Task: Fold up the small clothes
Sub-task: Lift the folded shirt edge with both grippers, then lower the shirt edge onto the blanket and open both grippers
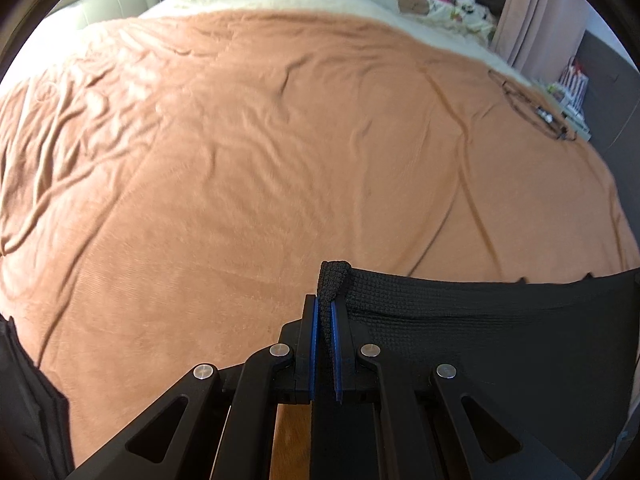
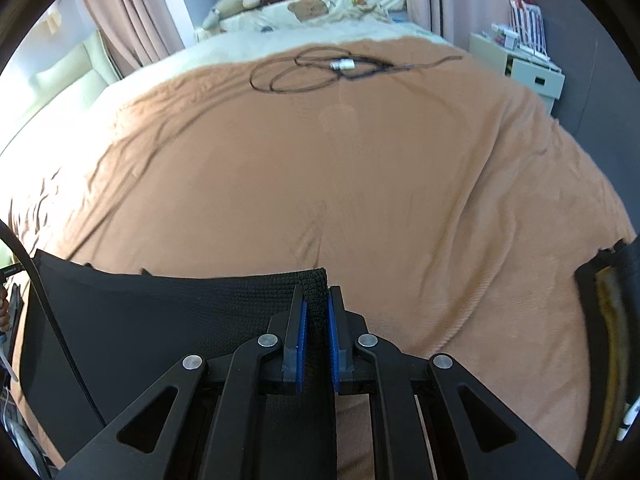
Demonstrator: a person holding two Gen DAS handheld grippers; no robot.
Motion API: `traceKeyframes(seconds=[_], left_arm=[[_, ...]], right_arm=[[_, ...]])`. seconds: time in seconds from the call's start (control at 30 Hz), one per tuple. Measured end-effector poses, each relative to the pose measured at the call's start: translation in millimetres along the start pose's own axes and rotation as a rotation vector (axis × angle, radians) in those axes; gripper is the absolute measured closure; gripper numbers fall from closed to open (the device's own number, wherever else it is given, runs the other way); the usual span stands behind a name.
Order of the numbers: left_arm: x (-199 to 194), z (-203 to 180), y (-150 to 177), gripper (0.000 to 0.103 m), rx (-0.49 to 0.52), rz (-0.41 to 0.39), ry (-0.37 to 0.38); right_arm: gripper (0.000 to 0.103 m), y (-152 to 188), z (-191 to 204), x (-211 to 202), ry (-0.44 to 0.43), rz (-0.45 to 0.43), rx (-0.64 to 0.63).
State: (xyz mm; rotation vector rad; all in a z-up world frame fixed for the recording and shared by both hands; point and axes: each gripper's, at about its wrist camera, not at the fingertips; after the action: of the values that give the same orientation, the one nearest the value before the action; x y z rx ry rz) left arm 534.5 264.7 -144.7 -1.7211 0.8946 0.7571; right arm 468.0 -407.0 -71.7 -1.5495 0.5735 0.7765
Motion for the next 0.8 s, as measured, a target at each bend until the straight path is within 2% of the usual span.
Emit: traceKeyframes(seconds=[0.3, 0.53, 0.6, 0.7, 0.73, 0.77, 0.8], left_arm=[[14.9, 1.1, -5.8, 0.097, 0.002, 0.008, -0.027], [30.9, 1.8, -6.7, 0.097, -0.011, 0.043, -0.097], [39.1, 5.8, -5.3, 0.094, -0.028, 0.073, -0.103], [31.8, 6.0, -6.2, 0.088, -0.046, 0.057, -0.106], [28.7, 5.7, -5.3, 0.084, -0.048, 0.058, -0.108], [23.8, 5.3, -3.7, 0.076, -0.046, 0.06, -0.115], [17.6, 4.9, -1.5, 0.07, -0.039, 0.057, -0.123]], right_arm=[[0.097, -10.3, 2.5, 27.1, 0.013, 0.025, 0.003], [0.097, -11.5, 3.7, 39.1, 0.022, 0.028, 0.016], [0.097, -8.9, 4.0, 44.9, 0.028, 0.042, 0.017], [0.093, -7.8, 3.7, 53.4, 0.048, 0.088, 0.03], [0.084, -8.6, 2.7, 51.8, 0.052, 0.091, 0.038], [0.067, -9.0, 0.8, 47.7, 0.049, 0.088, 0.05], [0.056, -9.5, -1.0, 42.2, 0.046, 0.081, 0.058]])
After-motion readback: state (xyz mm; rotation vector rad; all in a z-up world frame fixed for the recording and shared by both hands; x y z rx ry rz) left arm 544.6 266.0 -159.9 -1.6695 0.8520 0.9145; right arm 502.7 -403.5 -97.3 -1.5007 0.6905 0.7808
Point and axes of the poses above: each gripper's, at about its wrist camera, not at the fingertips, and x roughly the way its jaws point, z to its left, y to its underside, and after that the axes turned 15 degrees about y, right-handed
